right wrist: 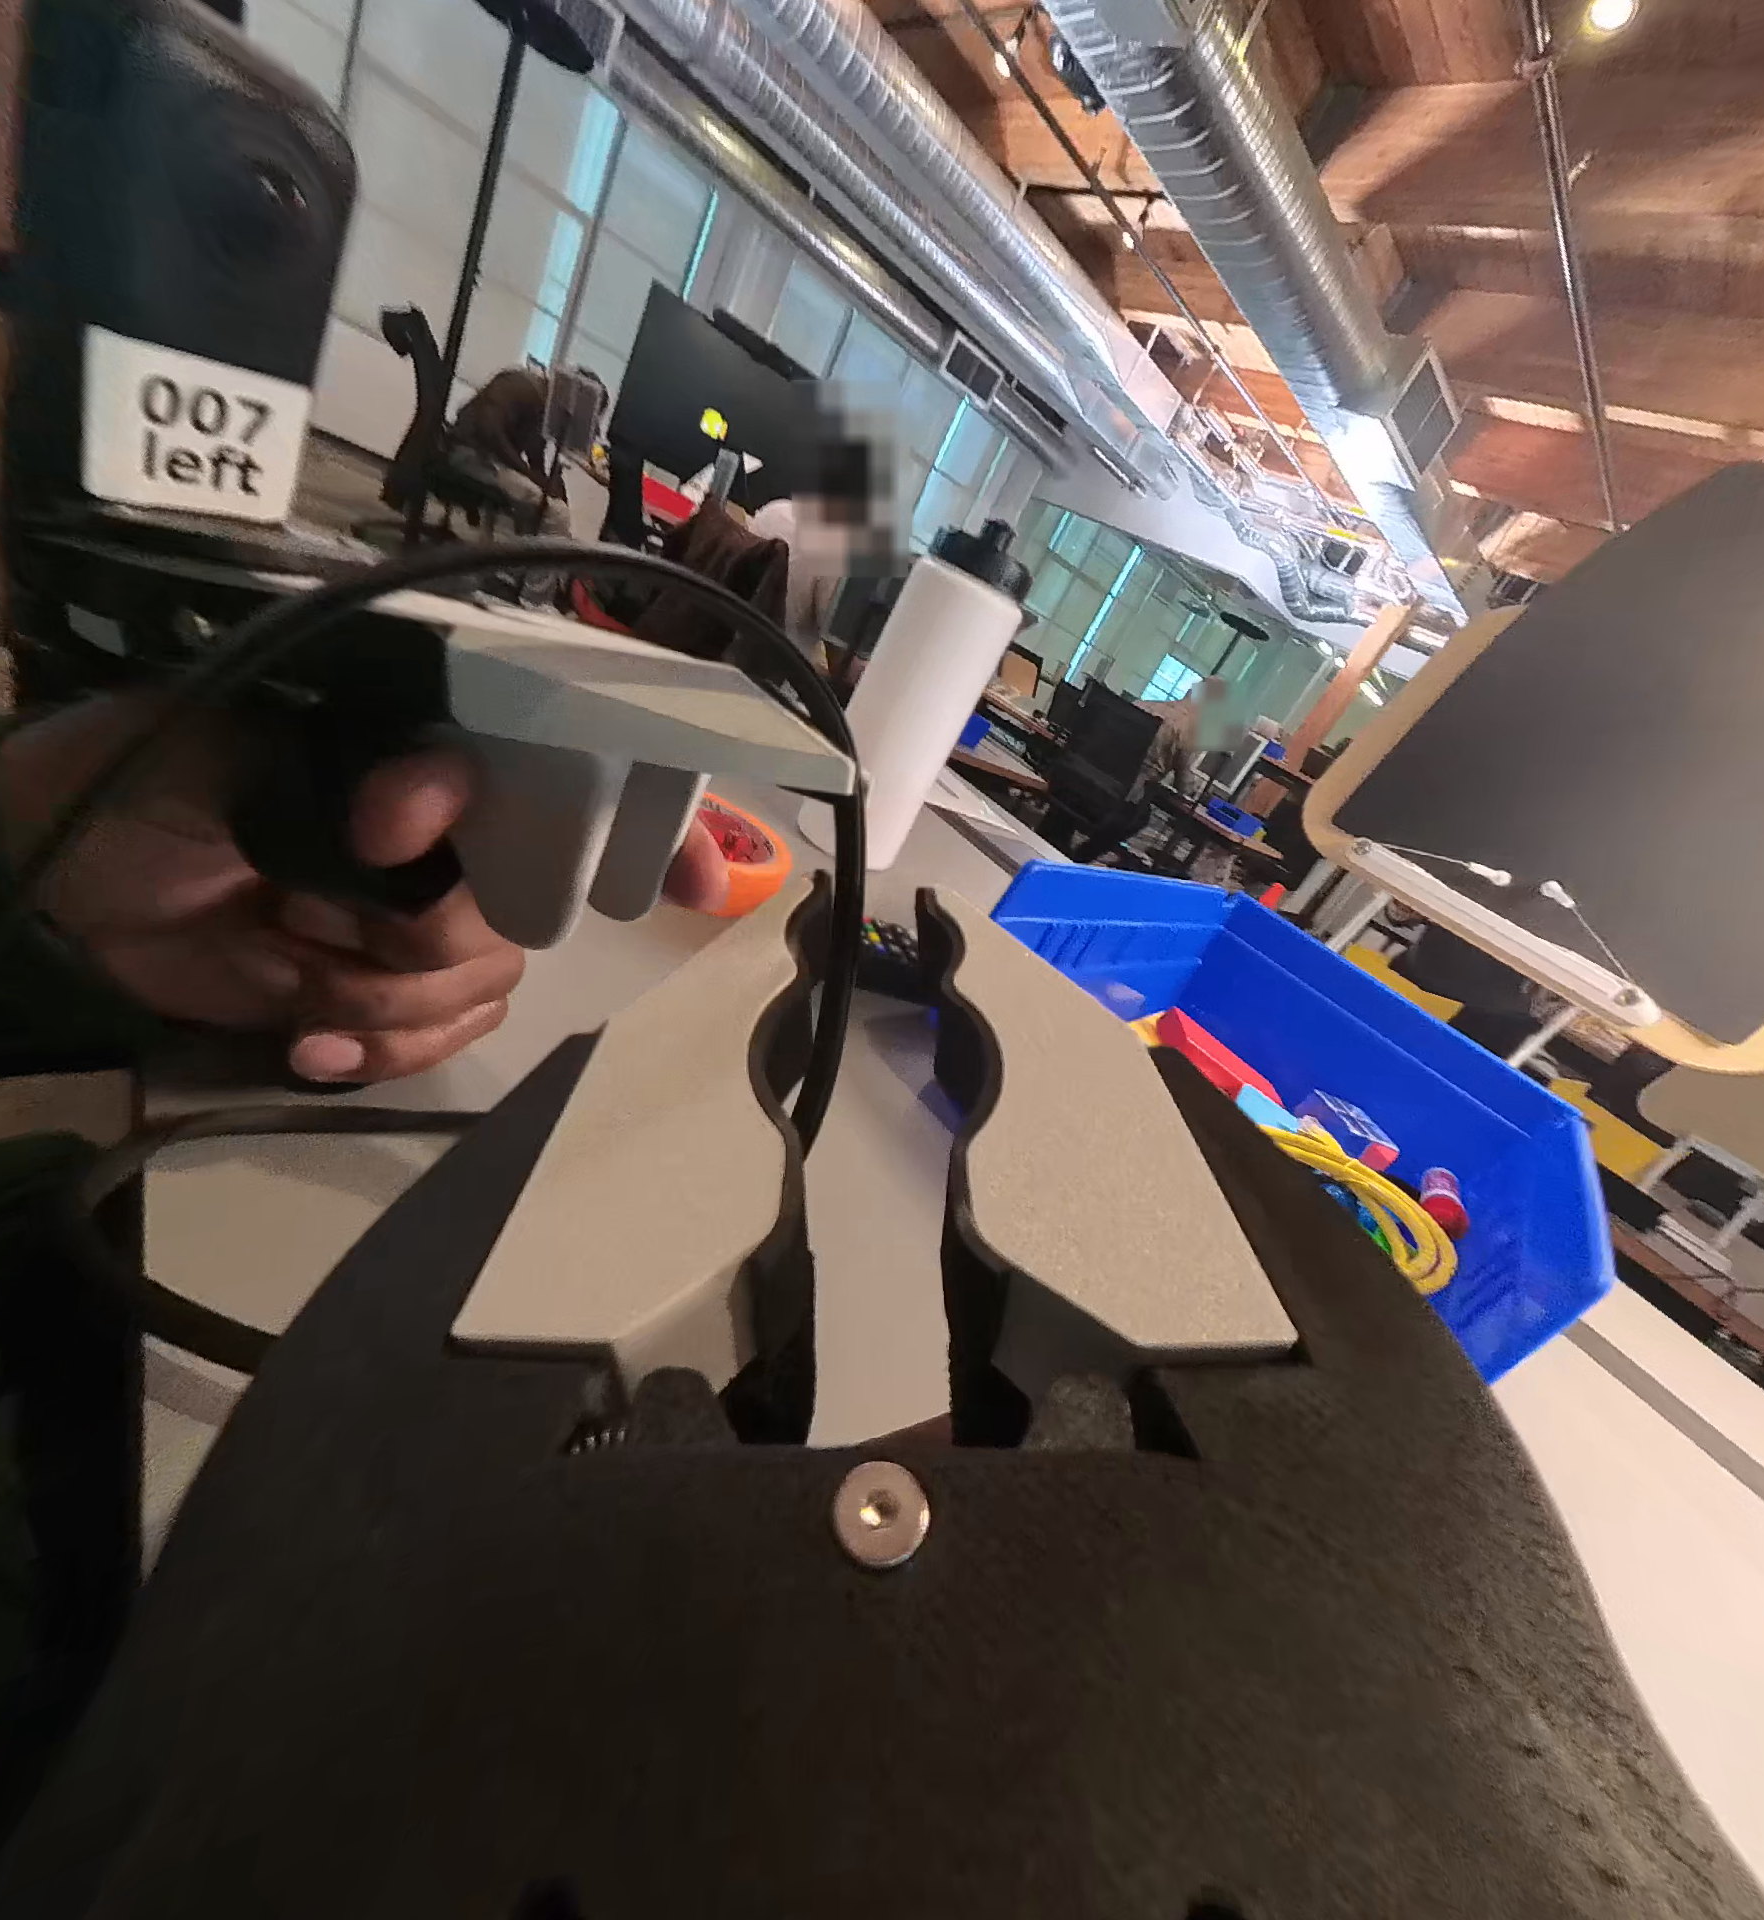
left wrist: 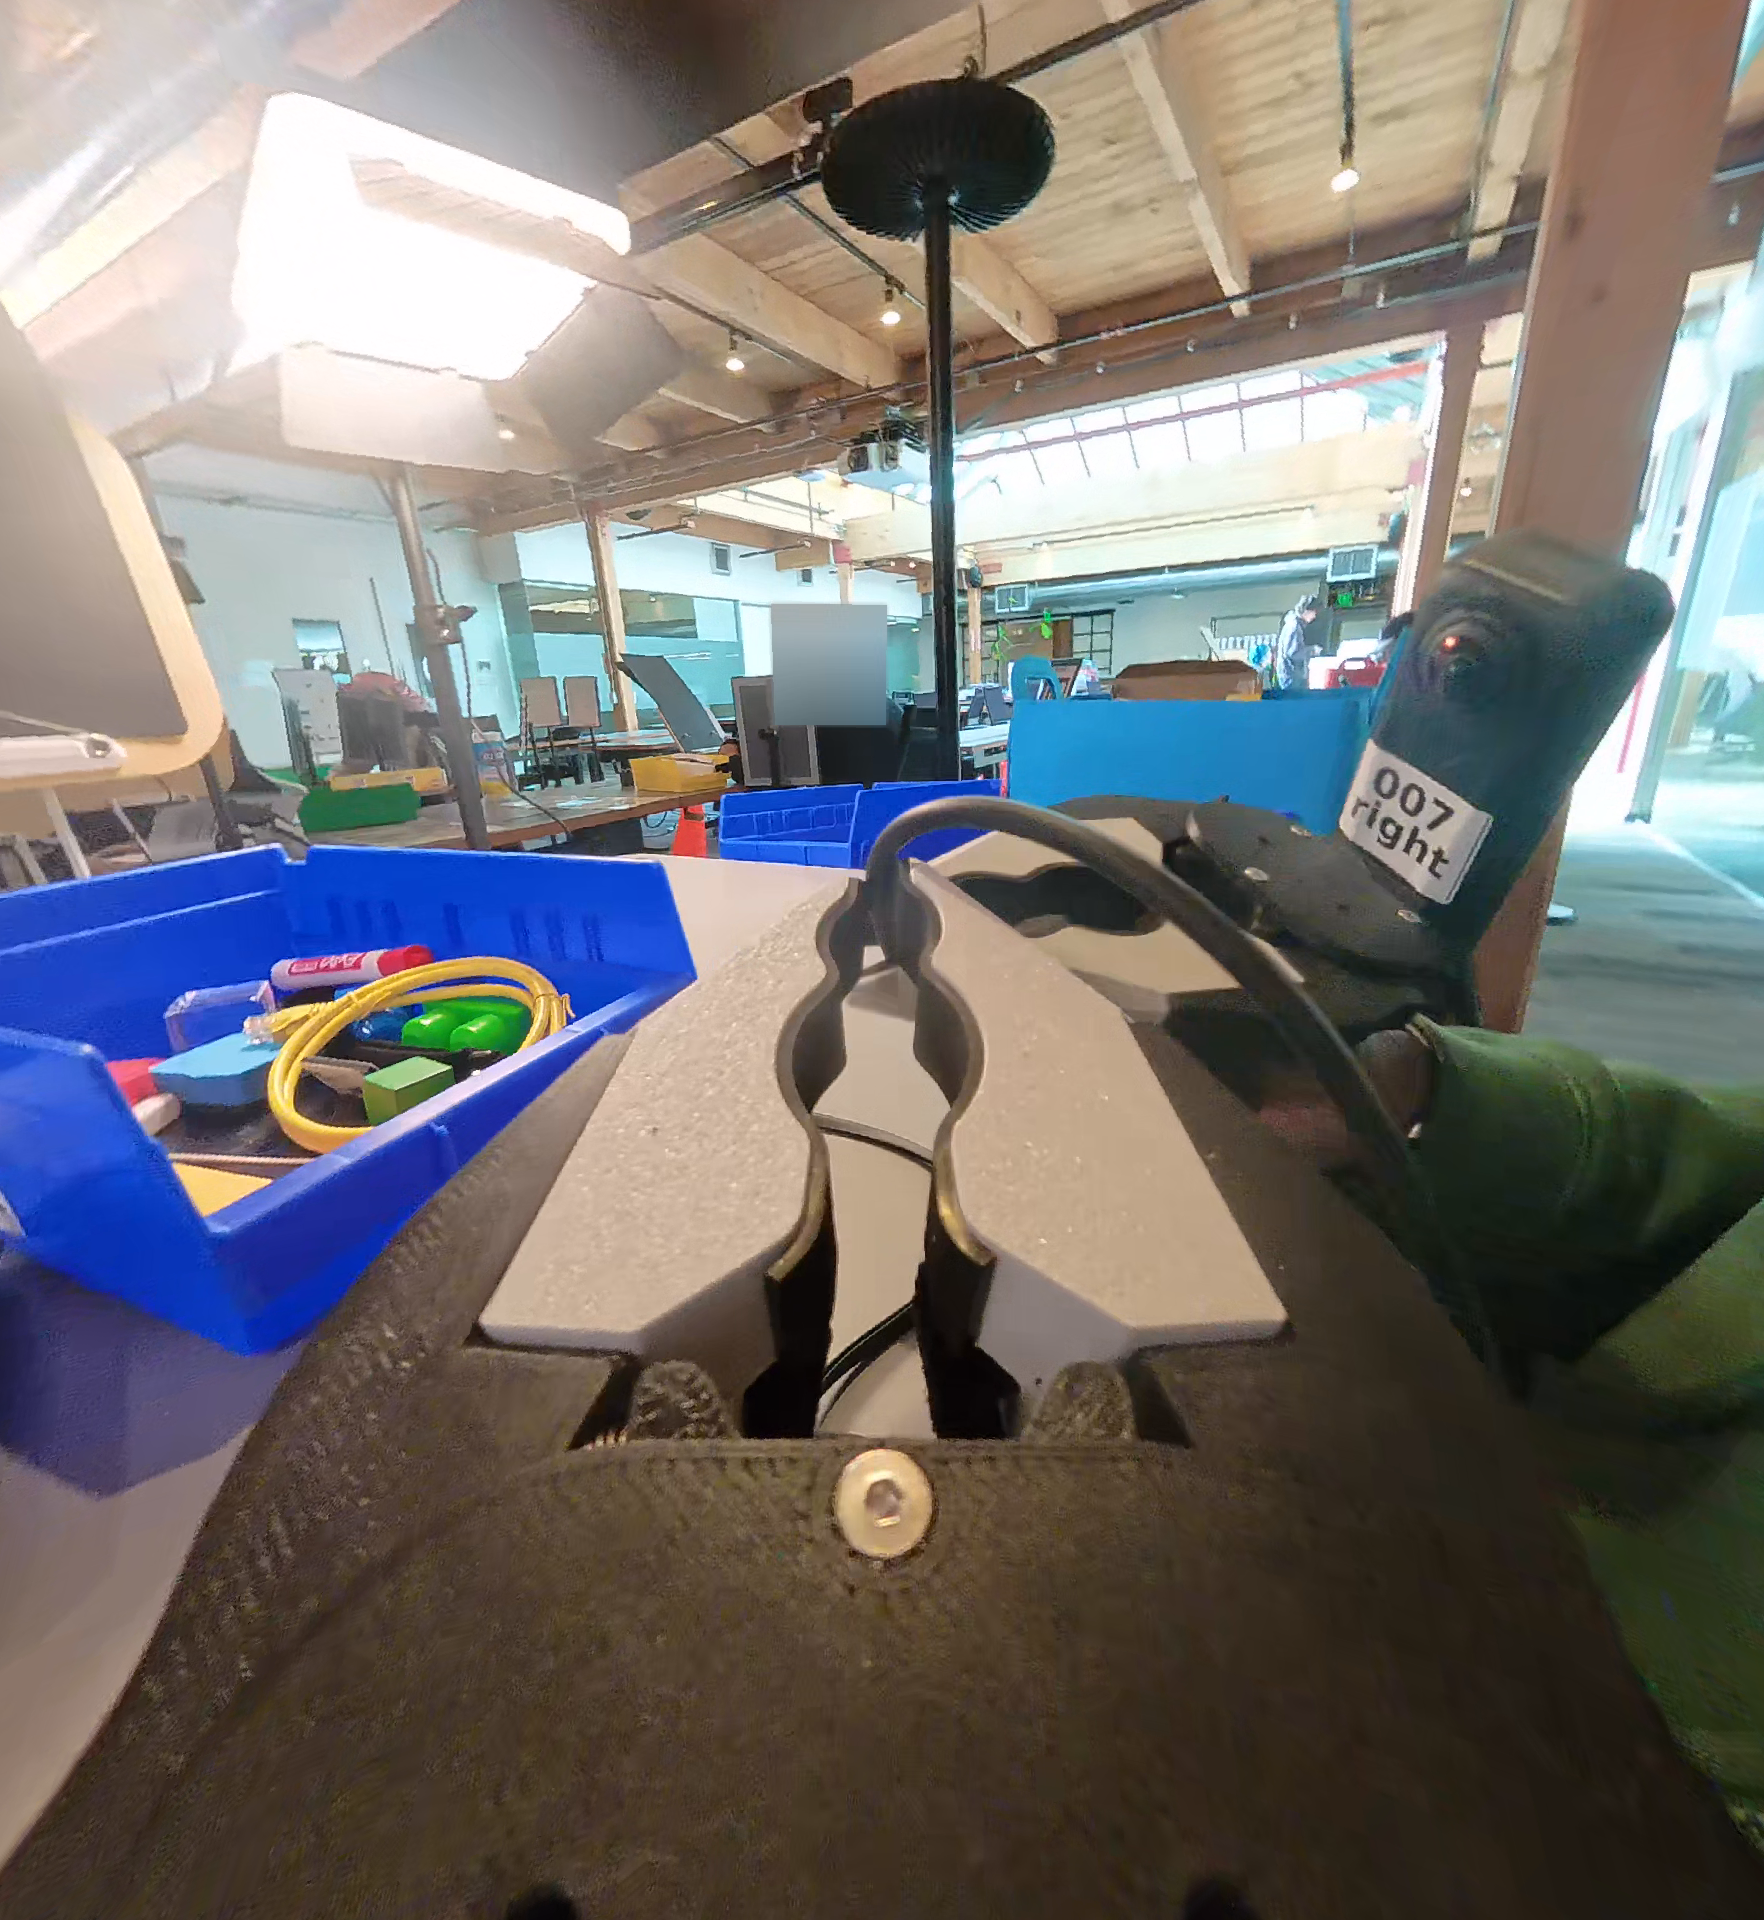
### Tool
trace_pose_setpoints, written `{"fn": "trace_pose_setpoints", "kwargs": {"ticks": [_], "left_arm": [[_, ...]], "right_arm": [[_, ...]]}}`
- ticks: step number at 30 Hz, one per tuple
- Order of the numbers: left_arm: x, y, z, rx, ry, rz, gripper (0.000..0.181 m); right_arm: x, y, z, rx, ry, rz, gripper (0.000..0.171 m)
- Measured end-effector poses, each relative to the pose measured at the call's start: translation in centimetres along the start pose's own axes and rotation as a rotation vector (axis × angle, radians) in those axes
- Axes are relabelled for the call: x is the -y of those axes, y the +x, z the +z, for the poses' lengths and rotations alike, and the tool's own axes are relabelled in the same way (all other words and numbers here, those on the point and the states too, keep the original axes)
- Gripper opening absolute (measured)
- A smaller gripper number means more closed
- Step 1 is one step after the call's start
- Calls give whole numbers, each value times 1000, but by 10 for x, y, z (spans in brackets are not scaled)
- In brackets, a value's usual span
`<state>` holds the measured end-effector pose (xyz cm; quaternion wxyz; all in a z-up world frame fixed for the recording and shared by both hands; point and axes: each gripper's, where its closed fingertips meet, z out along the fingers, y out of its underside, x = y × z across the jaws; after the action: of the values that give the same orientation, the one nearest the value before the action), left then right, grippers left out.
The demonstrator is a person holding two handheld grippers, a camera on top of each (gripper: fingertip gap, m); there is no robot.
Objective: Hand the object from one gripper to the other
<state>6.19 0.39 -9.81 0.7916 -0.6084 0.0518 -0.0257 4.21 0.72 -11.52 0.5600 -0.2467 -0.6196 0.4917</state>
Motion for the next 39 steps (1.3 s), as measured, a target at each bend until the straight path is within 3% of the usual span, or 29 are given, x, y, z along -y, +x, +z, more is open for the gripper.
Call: {"fn": "trace_pose_setpoints", "kwargs": {"ticks": [7, 13, 39], "left_arm": [[-3, -1, 2, 4, -23, -4, 6], [-4, -10, 3, 57, -27, -22, 25], [-7, -17, 5, 106, -47, -18, 26]], "right_arm": [[-9, 5, 2, -11, -47, 33, 4], [-20, 24, 2, -75, -95, 110, 4], [-17, 31, 0, -106, -69, 125, 3]]}}
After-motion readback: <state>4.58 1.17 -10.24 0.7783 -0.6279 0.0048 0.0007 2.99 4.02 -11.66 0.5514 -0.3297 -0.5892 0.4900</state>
